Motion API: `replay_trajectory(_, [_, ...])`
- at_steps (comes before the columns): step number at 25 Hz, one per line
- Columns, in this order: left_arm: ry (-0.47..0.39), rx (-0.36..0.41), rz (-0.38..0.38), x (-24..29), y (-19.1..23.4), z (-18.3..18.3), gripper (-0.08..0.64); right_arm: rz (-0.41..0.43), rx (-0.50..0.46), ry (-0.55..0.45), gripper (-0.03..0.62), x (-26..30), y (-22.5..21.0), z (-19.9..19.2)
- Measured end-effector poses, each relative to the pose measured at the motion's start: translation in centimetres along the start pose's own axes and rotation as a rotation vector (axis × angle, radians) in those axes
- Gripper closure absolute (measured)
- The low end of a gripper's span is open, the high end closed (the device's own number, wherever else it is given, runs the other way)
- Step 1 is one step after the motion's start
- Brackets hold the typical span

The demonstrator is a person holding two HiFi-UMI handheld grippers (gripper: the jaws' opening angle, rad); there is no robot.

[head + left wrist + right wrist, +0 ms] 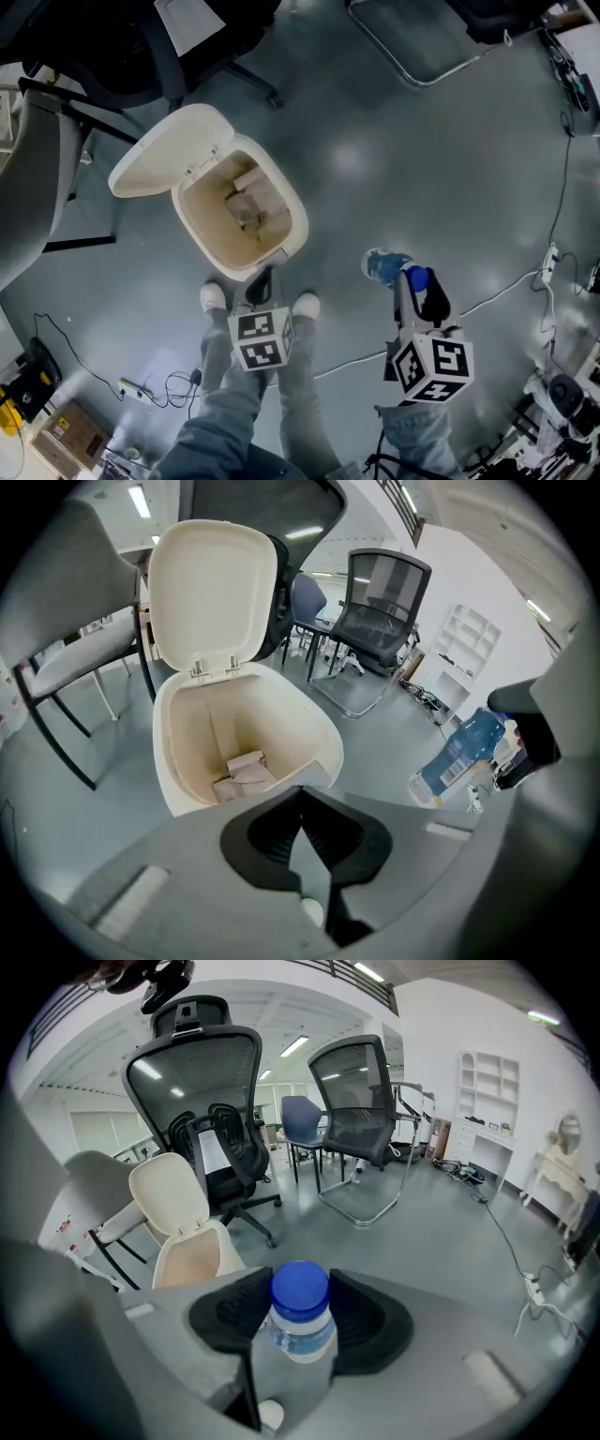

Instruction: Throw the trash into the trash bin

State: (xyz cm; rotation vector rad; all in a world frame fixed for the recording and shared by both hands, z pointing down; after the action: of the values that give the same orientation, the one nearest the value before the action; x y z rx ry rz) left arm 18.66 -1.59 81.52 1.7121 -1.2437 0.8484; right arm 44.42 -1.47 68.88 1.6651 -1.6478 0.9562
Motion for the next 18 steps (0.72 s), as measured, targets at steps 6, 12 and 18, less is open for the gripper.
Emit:
replay_trajectory(6, [-0.063, 0.029, -0.023, -1.4, 0.2, 2.2, 0.551, 0.000, -0.010, -0.006, 0.399, -0.2, 1.2, 0.6])
replay_trajectory(12, [-0.148, 0.115, -0.006, -4.5, 2.4, 5.8, 0.551, 0.004, -0.004, -0.036, 0.397, -0.4, 3.6, 2.5])
replay_trajectory(18, [-0.212, 0.107, 0.033, -9.7, 7.2, 10.0, 0.551, 0.007, -0.019, -0.063, 0.397, -2.7, 7.6, 5.3])
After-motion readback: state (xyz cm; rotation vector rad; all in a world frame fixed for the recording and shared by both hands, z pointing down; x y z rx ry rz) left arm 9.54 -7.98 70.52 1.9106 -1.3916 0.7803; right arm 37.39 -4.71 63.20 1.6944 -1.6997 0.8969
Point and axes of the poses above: the fingertips, and each gripper's own axes: x forward along the fingers, y to its left, z out of its top, the point moved 5 cm from there along -x, backward along the fingers, and after that the axes turned 7 degrees about y, right-handed, at the moved point
